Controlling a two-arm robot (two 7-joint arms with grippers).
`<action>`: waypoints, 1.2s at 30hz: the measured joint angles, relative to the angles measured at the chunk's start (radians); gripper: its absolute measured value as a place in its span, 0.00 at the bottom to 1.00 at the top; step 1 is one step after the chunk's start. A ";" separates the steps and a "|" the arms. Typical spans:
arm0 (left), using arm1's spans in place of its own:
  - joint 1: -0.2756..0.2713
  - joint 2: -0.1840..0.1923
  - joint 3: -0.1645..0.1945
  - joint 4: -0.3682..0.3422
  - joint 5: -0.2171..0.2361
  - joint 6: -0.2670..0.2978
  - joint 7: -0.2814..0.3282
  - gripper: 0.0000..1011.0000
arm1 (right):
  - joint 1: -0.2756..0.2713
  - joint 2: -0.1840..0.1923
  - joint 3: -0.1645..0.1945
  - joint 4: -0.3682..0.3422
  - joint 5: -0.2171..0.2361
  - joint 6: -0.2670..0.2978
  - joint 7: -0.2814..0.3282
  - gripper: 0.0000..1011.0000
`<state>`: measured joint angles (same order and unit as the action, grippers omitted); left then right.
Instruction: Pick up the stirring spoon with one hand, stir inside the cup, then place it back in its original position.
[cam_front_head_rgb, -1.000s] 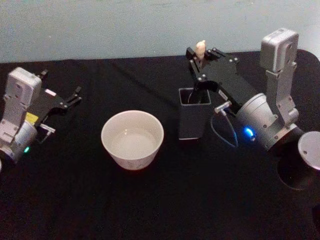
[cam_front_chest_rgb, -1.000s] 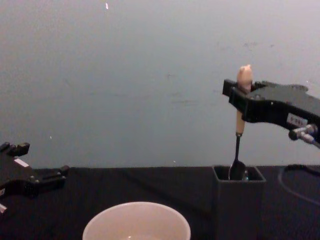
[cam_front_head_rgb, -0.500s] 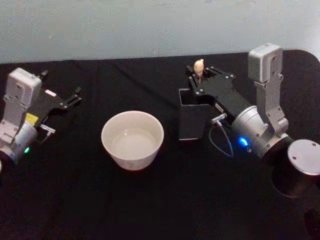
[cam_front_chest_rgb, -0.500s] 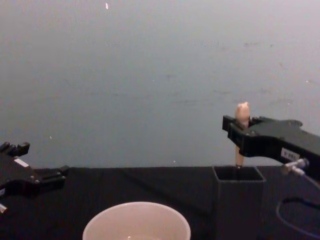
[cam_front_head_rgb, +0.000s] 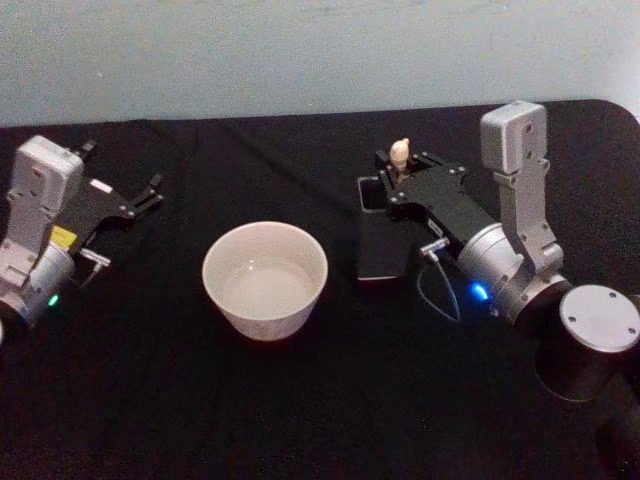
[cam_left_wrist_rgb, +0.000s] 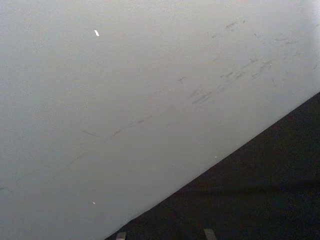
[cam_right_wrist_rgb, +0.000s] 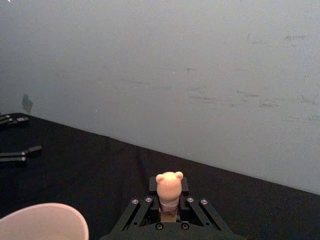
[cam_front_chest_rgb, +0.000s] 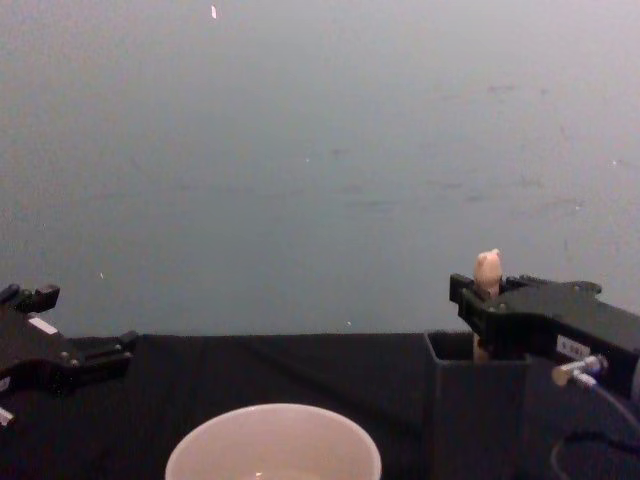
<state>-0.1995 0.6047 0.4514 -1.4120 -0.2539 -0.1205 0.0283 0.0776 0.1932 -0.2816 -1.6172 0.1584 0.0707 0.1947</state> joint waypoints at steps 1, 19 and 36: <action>0.000 0.000 0.000 0.000 0.000 0.000 0.000 0.99 | 0.001 -0.001 0.000 0.003 -0.004 0.000 -0.001 0.21; 0.000 0.000 0.000 0.000 0.000 0.000 0.000 0.99 | 0.002 -0.001 -0.001 0.006 -0.009 0.000 -0.002 0.36; 0.000 0.000 0.000 0.000 0.000 0.000 0.000 0.99 | 0.002 0.000 -0.001 0.004 -0.007 -0.001 -0.001 0.88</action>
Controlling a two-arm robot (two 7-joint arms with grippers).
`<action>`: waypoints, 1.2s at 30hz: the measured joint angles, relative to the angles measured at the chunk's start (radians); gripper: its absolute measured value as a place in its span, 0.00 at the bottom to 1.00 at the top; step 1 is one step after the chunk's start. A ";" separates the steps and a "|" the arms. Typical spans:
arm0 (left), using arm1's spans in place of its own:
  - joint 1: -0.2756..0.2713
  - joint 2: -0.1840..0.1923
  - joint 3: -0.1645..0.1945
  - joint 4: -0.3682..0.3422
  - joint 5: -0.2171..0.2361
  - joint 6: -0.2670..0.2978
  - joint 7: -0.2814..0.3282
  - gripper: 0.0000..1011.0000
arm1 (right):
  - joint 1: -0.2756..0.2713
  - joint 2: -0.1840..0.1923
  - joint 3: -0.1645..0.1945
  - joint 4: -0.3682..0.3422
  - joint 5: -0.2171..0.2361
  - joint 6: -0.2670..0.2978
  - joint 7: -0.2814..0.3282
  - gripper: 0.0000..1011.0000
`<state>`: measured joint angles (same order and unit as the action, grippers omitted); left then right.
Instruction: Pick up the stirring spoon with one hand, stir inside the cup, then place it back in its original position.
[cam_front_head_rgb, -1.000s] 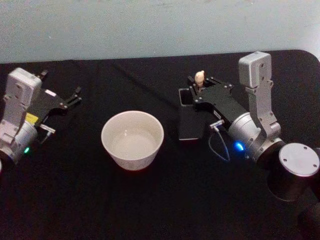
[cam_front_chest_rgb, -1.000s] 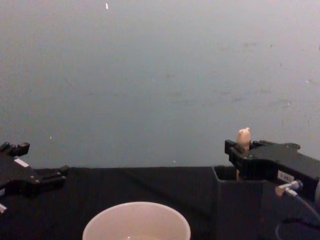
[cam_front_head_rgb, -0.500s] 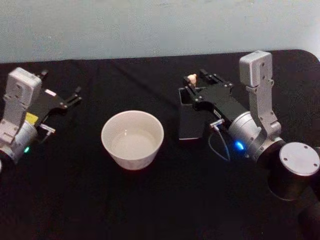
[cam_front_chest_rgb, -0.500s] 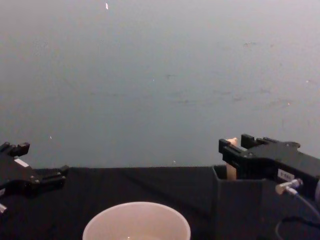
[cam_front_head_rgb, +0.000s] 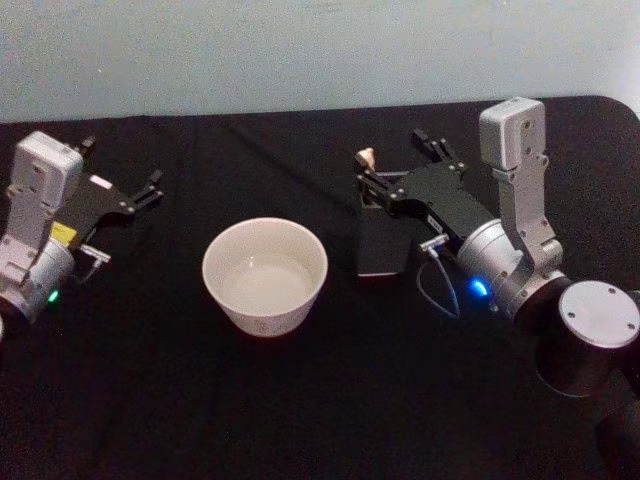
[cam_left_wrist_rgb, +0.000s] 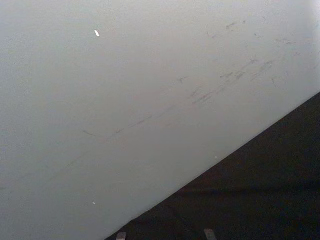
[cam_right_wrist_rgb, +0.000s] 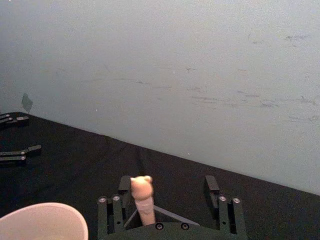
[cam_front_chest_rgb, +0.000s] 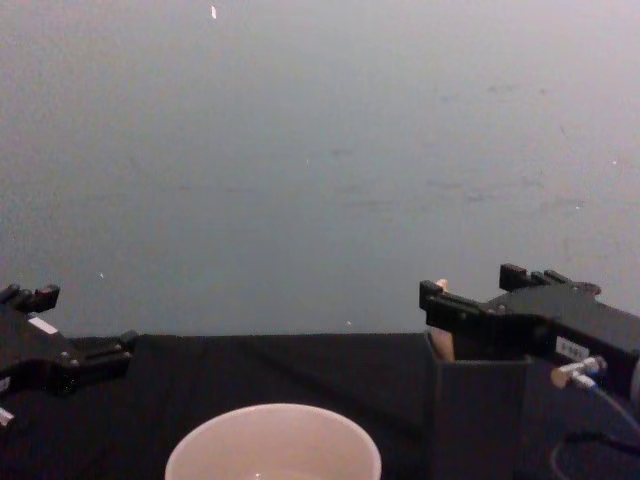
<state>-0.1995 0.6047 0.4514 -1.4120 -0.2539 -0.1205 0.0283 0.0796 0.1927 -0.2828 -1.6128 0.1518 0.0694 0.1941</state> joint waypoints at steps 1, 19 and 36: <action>0.000 0.000 0.000 0.000 0.000 0.000 0.000 0.99 | 0.000 0.000 0.000 0.000 0.000 0.000 0.000 0.91; 0.000 0.000 0.000 0.000 0.000 0.000 0.000 0.99 | 0.000 -0.002 0.012 -0.015 0.017 -0.001 0.013 0.99; 0.000 0.000 0.000 0.000 0.000 0.000 0.000 0.99 | 0.065 -0.023 0.126 0.001 0.075 -0.045 -0.050 0.99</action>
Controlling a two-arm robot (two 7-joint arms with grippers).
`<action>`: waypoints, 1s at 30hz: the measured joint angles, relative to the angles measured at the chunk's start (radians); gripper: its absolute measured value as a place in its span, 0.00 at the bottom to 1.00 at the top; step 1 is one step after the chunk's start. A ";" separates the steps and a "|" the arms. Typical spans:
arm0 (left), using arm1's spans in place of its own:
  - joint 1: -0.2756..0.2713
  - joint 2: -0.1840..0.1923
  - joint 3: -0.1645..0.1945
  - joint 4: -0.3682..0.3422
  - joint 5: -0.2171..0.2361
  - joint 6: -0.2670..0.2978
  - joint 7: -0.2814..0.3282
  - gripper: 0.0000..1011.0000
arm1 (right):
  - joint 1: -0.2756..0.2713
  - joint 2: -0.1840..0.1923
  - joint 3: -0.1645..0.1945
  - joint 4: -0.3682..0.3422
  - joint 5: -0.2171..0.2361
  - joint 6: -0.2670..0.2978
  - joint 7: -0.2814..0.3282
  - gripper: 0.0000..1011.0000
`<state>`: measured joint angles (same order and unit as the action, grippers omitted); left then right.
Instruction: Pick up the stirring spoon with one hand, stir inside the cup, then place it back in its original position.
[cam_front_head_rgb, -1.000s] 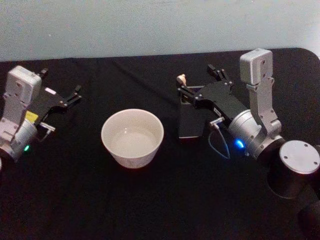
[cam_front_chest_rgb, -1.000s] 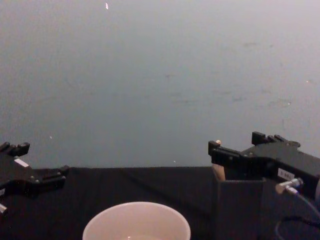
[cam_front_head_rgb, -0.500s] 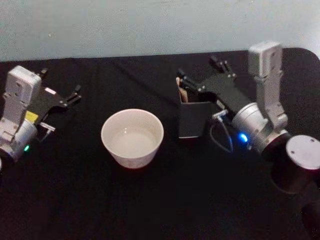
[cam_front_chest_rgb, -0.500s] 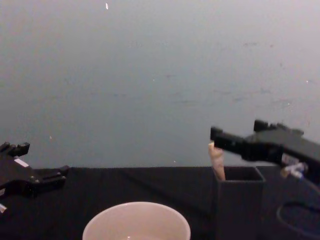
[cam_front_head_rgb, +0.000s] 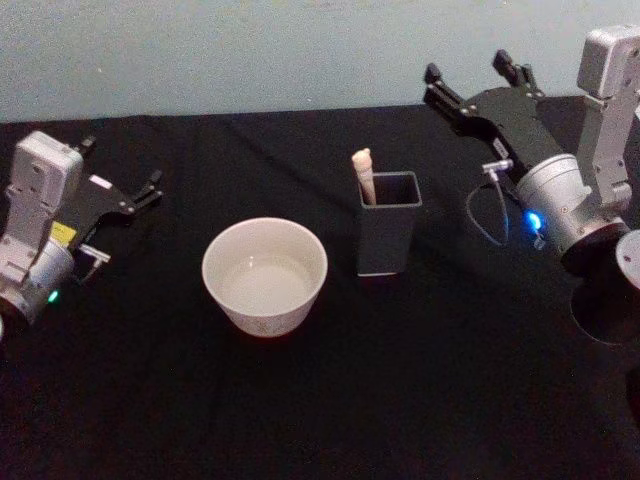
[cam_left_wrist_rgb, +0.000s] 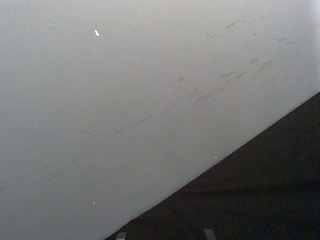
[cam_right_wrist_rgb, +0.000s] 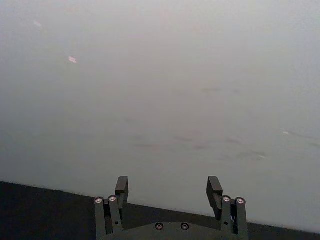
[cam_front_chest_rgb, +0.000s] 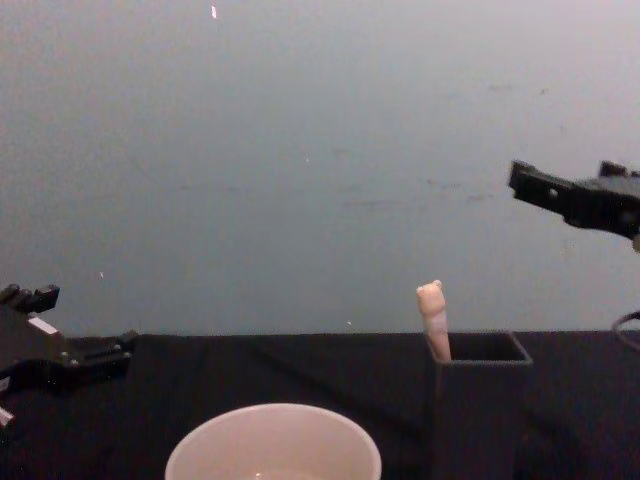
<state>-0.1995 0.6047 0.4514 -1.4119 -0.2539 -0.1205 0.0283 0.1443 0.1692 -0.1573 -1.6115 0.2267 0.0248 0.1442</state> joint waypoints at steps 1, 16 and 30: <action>0.000 0.000 0.000 0.000 0.000 0.000 0.000 0.99 | 0.004 -0.001 0.002 0.011 -0.007 -0.002 -0.006 0.99; 0.000 0.000 0.000 0.000 0.000 0.000 0.000 0.99 | 0.016 -0.014 0.002 0.199 -0.127 0.004 -0.028 0.99; 0.000 0.000 0.000 0.000 0.000 0.000 0.000 0.99 | 0.011 -0.023 0.007 0.238 -0.166 0.023 -0.032 0.99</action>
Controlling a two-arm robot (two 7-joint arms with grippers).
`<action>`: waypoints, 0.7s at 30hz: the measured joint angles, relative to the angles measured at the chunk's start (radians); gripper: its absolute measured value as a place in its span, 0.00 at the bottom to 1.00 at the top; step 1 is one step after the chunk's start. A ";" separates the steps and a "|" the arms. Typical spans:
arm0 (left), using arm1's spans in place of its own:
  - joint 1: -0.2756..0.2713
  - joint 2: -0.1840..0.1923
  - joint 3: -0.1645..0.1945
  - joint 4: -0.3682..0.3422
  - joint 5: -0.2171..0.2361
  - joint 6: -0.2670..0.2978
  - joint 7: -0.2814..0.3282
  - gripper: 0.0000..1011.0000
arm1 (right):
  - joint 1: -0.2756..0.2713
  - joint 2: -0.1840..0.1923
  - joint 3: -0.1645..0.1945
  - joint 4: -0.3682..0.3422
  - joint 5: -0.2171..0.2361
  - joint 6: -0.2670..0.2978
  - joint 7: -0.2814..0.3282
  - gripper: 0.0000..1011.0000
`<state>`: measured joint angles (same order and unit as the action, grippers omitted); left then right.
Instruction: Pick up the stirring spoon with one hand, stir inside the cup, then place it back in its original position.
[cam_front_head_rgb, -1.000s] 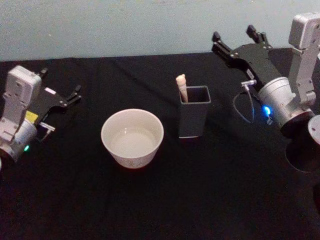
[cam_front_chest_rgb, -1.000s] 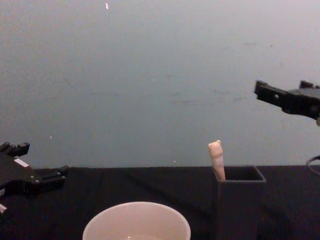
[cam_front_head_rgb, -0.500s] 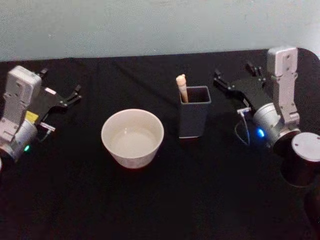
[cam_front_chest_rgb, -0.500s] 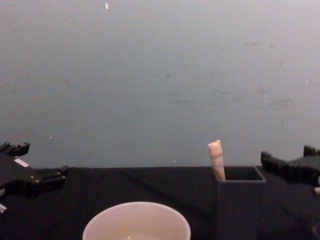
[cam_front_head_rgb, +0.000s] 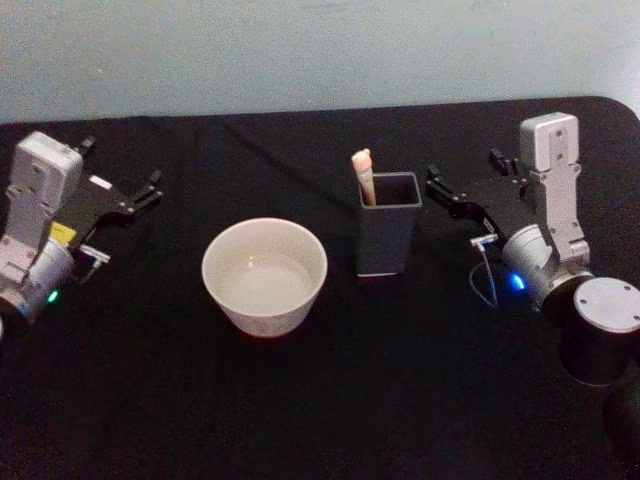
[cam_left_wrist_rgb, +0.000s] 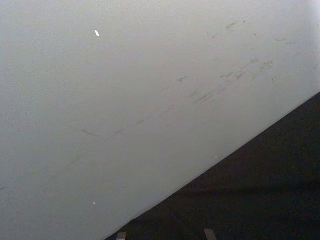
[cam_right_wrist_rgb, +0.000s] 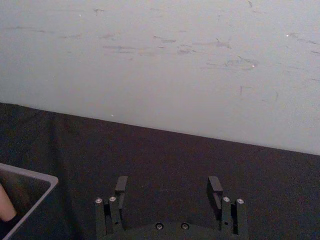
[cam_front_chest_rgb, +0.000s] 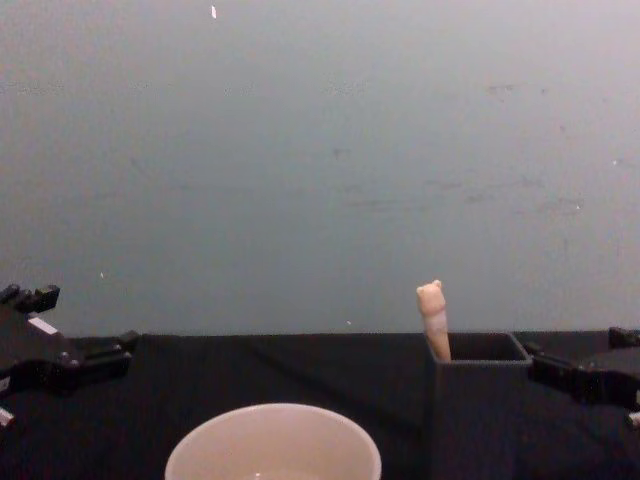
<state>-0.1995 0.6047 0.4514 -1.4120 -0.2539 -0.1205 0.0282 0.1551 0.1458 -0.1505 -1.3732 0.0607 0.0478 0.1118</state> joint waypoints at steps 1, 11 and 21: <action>0.000 0.000 0.000 0.000 0.000 0.000 0.000 0.99 | 0.000 0.000 0.000 0.000 0.000 0.000 0.000 0.99; 0.000 0.000 0.000 0.000 0.000 0.000 0.000 0.99 | 0.001 0.001 -0.001 -0.002 0.002 -0.001 -0.001 0.99; 0.000 0.000 0.000 0.000 0.000 0.000 0.000 0.99 | 0.001 0.002 -0.001 -0.003 0.004 -0.002 -0.001 0.99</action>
<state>-0.1995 0.6047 0.4514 -1.4120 -0.2539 -0.1205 0.0283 0.1566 0.1474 -0.1512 -1.3762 0.0649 0.0454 0.1112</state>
